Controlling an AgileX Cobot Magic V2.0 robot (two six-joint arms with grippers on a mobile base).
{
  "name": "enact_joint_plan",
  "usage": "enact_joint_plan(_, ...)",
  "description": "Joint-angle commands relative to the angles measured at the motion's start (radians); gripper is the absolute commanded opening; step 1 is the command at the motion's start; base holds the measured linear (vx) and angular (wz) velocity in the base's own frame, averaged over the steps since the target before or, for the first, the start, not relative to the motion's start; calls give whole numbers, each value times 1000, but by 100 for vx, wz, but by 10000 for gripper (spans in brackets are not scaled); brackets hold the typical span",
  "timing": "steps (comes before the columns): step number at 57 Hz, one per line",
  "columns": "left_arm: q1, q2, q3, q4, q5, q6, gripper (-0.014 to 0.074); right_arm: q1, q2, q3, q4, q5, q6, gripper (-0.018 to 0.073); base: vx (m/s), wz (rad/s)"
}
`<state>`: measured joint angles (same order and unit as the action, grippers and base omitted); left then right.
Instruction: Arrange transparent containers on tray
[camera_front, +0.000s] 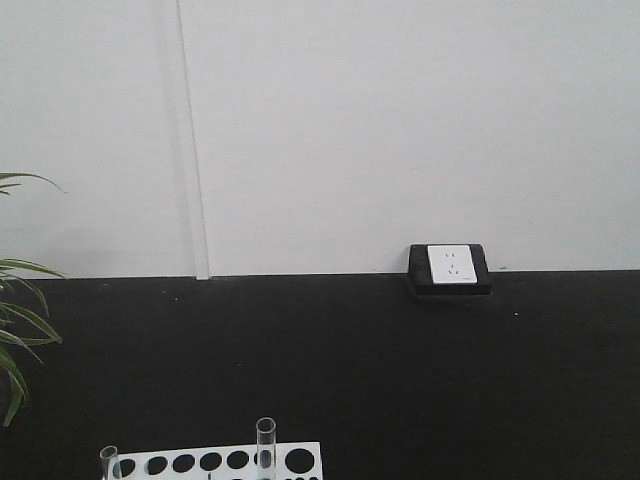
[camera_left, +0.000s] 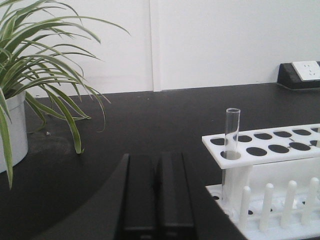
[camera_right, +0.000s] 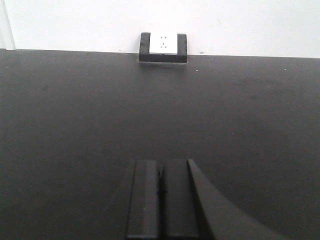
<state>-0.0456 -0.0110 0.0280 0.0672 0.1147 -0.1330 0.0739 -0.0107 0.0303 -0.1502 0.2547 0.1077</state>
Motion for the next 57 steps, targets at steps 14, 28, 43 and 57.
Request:
enact_joint_plan(14, 0, -14, 32, -6, -77, -3, -6, -8, -8, 9, -12, -79, -7, -11, 0, 0)
enact_joint_plan(28, 0, -14, 32, -6, -77, -3, -6, -8, -8, 9, -12, -79, -7, -11, 0, 0)
enact_joint_plan(43, 0, -14, 32, -6, -77, -3, -6, -8, -8, 9, -12, -82, -7, -11, 0, 0)
enact_joint_plan(57, 0, -14, 28, -6, -105, -3, -7, -8, -8, 9, -31, -101, -7, -11, 0, 0)
